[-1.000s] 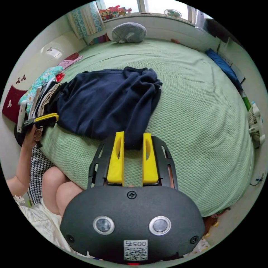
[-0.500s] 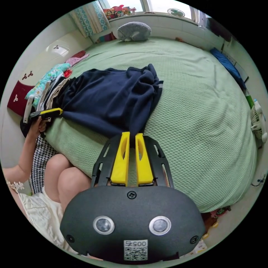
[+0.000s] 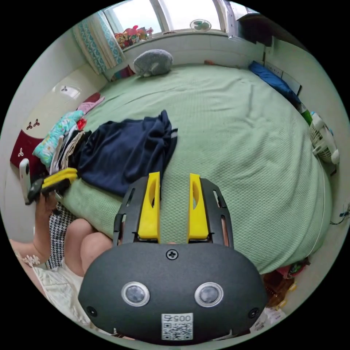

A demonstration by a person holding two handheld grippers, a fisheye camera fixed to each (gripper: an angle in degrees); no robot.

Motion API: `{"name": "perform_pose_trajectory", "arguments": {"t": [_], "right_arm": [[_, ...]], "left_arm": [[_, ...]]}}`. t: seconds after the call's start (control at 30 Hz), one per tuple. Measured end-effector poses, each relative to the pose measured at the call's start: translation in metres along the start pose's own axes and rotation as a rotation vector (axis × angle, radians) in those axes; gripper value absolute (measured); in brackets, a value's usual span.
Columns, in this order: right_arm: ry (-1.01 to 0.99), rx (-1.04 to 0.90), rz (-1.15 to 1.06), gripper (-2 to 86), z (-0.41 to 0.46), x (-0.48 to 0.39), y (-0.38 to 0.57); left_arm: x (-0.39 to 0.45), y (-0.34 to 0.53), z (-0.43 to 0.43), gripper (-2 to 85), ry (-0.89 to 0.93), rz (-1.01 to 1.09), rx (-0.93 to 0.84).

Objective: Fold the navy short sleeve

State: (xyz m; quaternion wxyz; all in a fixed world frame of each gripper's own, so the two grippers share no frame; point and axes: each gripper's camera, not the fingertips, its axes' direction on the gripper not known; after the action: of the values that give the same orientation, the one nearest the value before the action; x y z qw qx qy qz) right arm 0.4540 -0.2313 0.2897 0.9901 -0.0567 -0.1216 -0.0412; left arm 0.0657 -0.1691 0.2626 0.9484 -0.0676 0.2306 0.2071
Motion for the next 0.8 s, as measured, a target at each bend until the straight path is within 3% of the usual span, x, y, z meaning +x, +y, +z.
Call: {"name": "perform_pose_trajectory", "arguments": {"t": [0.3,0.53,0.7,0.8], "right_arm": [[0.000,-0.128,-0.048,13.2,0.065,-0.020,-0.114],[0.033,-0.234,-0.043,14.0,0.117,-0.023,-0.146],[0.065,-0.243,-0.073,12.6,0.138,-0.040,-0.150],[0.047,-0.232,-0.086,7.4,0.137,-0.047,-0.158]], "left_arm": [[0.074,-0.051,0.074,11.1,0.100,0.017,-0.044],[0.087,-0.056,0.114,13.6,0.058,-0.037,-0.152],[0.089,-0.052,0.119,11.3,-0.042,-0.055,-0.164],[0.077,-0.047,0.114,8.0,0.002,-0.095,-0.152]]}}
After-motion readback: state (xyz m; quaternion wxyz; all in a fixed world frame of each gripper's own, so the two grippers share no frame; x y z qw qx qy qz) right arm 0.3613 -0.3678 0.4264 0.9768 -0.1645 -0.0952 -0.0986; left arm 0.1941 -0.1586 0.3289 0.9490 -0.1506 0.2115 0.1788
